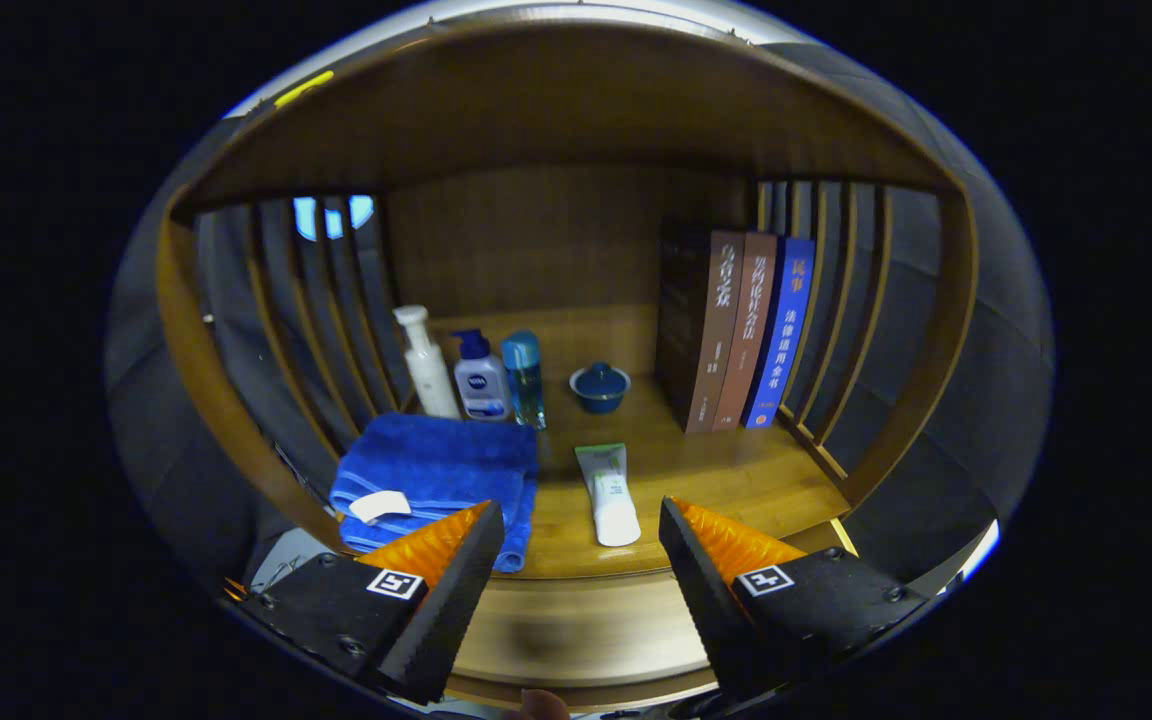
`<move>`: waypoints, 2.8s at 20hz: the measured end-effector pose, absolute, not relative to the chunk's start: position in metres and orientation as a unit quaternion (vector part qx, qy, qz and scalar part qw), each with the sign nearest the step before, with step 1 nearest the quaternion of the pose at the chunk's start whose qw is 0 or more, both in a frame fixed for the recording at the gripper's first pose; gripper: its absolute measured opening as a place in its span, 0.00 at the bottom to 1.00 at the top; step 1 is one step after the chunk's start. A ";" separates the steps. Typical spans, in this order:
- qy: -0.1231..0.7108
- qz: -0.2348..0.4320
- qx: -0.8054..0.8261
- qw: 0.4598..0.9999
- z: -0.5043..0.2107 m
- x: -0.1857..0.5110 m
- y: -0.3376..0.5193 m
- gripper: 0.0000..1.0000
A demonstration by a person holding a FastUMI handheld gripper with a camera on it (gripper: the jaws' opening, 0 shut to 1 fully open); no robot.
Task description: Pull open the drawer, take out the items inside it, and place them on the countertop above the cabinet.
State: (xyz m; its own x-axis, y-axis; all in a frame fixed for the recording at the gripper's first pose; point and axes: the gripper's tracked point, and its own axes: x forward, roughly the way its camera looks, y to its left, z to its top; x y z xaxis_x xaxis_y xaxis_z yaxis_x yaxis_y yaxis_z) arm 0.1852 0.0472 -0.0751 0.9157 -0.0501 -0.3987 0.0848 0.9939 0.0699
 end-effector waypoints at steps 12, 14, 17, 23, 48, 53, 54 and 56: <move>0.035 -0.003 0.013 0.999 -0.121 0.038 0.037 0.98; 0.030 -0.004 0.008 1.000 -0.147 0.023 0.031 0.98; 0.031 0.007 0.015 0.999 -0.182 0.009 0.035 0.98; 0.045 -0.002 0.023 0.999 -0.255 0.007 0.024 0.98; 0.102 -0.012 0.050 0.993 -0.298 0.091 0.015 0.99; 0.111 -0.012 0.045 0.993 -0.298 0.124 0.016 0.99; 0.112 -0.012 0.046 0.993 -0.300 0.127 0.017 0.99; 0.111 -0.012 0.048 0.993 -0.301 0.140 0.018 0.99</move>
